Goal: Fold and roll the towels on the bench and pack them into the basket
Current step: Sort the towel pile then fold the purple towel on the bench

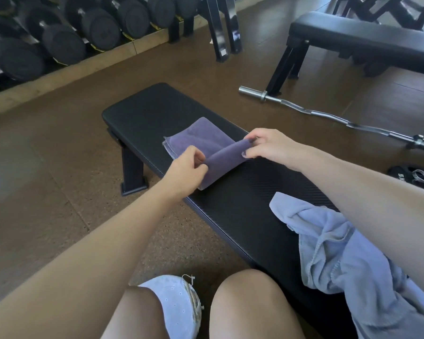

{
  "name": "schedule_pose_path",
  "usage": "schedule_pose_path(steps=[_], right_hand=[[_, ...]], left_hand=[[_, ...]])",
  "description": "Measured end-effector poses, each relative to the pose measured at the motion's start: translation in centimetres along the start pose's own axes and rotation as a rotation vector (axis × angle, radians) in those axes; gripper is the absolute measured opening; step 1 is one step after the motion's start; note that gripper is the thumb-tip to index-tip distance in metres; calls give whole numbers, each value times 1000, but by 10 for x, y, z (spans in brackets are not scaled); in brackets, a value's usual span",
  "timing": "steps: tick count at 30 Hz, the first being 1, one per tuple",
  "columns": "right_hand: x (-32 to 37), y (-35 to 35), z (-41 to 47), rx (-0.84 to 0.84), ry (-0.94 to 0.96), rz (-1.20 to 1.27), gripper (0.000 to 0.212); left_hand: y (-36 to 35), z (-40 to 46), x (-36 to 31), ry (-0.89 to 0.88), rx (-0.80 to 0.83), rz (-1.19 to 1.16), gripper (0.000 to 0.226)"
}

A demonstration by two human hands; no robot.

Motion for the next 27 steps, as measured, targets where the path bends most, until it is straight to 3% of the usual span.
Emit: schedule_pose_path(steps=[4,11,13,15,18,20,22,27], right_hand=[[3,-9,15,-20,-94,-41,27],[9,-19,20,-140,-177,-192,22],[6,-24,19,-236,-100,-174,15],[6,-27,17,-328,21,-165,16],[13,-29,12,-413,227,-264,18],[15,-34,13,-387,308,-333,23],[12,-33,13,-307,317,-366,30],[5,-26,8,-85,295,-386,67]], left_hand=[[14,9,17,31,-31,-75,8],[10,8,19,-118,-188,122,13],[8,5,15,-188,-226,389,15],[7,2,3,-375,-285,669,16],[-5,-2,-17,-649,-128,810,30],[-11,-5,-18,-633,-32,818,26],[-10,-8,-14,-587,-38,730,24],[-9,-8,-2,-544,17,786,32]])
Point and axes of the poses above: each hand's wrist, its own z-axis towards the middle knuckle, its own y-axis out of the back of the hand, x = y × z, the point moved 4 cm from there along z, towards the middle knuckle, and after that the axes turned 10 degrees about -z, right-handed, at the moved point
